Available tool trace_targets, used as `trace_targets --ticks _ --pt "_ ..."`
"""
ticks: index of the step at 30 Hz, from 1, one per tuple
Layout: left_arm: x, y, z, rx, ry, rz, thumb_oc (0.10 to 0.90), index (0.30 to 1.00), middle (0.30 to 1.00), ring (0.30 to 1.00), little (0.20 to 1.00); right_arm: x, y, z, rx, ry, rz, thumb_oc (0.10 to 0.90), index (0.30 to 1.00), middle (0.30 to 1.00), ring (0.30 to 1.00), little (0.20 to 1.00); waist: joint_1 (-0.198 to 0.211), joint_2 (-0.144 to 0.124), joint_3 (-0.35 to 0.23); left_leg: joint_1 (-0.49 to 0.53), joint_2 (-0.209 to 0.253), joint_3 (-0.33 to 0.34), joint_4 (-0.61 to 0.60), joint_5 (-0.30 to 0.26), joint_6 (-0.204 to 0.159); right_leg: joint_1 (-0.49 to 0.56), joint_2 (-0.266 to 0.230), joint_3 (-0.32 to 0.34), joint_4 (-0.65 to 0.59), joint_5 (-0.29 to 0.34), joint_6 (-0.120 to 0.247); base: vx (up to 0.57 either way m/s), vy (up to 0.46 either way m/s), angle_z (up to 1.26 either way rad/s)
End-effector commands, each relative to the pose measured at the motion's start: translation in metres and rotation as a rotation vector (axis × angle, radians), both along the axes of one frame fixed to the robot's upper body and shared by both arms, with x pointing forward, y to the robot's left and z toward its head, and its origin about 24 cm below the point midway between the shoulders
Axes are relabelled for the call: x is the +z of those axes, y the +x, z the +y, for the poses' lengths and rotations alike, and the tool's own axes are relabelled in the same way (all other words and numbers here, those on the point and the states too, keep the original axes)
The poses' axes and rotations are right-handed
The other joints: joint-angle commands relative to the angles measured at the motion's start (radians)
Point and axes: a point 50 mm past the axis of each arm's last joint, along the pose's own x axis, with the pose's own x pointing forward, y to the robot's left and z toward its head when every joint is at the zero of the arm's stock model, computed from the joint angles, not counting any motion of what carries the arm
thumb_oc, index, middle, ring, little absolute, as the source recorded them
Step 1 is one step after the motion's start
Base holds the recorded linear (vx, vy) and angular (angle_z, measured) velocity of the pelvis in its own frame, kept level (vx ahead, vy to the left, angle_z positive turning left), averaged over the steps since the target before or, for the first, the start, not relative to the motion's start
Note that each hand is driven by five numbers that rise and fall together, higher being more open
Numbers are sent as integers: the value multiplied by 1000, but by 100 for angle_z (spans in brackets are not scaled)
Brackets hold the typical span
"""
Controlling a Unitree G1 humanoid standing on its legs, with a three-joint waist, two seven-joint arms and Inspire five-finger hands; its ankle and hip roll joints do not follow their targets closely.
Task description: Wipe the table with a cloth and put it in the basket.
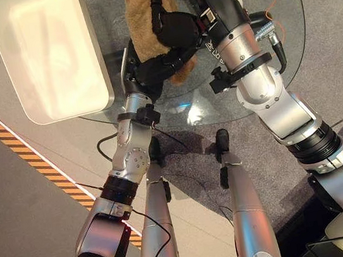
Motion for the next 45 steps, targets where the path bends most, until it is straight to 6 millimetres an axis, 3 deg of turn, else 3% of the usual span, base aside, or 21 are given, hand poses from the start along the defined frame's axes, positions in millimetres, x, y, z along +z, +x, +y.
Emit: trace_targets --ticks 1,17,45 --pt "52 -19 -27 -177 -67 -260 100 300 300 300 200 85 -90 32 326 94 -488 100 300 300 300 200 8 -14 -24 59 -111 92 -41 -26 117 96 138 -48 -129 0 -64 0 0 0" --pt "52 -24 -39 -301 -166 -254 100 300 300 300 200 84 -90 35 328 94 -490 100 300 300 300 200 3 -12 -24 50 -114 96 -41 -23 118 88 137 -45 -136 7 -65 0 0 0" --pt "59 -26 -37 -294 -172 -283 100 300 300 300 200 84 -88 34 322 106 -490 100 300 300 300 200 3 -12 -24 45 -113 99 -45 -22 118 85 134 -45 -144 9 -64 0 0 0"
